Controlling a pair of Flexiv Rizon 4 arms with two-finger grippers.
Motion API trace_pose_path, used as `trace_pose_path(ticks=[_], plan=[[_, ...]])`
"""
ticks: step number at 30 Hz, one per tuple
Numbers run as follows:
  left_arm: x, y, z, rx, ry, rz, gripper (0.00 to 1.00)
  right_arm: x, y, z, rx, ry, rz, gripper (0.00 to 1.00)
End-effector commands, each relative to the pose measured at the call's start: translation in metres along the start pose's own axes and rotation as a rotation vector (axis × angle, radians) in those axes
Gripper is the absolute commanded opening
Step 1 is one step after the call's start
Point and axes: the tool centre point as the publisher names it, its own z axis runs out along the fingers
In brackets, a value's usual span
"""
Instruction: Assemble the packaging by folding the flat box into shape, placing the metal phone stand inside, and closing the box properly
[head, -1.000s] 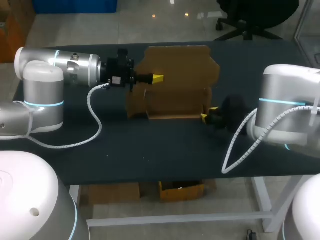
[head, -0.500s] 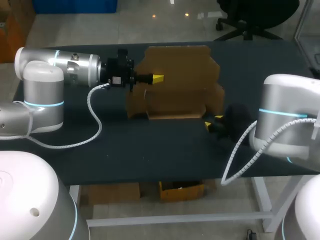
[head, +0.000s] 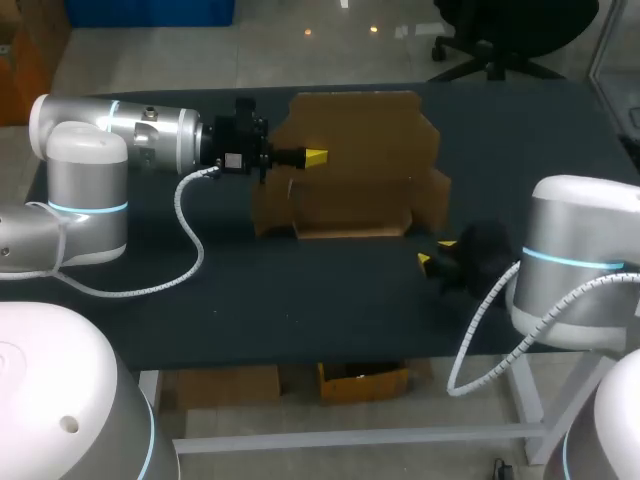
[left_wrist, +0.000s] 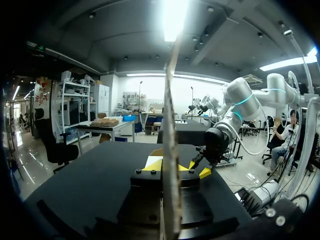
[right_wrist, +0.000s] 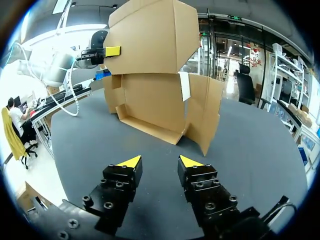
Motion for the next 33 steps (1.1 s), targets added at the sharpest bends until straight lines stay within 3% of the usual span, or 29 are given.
trace_pose_path(ticks=[1, 24, 33], plan=[[-0.001, 0.004, 0.000, 0.000, 0.002, 0.000, 0.00, 0.000, -0.003, -0.005, -0.024, 0.009, -0.004, 0.45], [-0.001, 0.004, 0.000, 0.000, 0.002, 0.000, 0.00, -0.014, -0.003, -0.006, 0.011, 0.154, -0.091, 0.46], [-0.001, 0.004, 0.000, 0.000, 0.002, 0.000, 0.00, -0.022, -0.004, -0.015, 0.013, 0.159, -0.123, 0.46]])
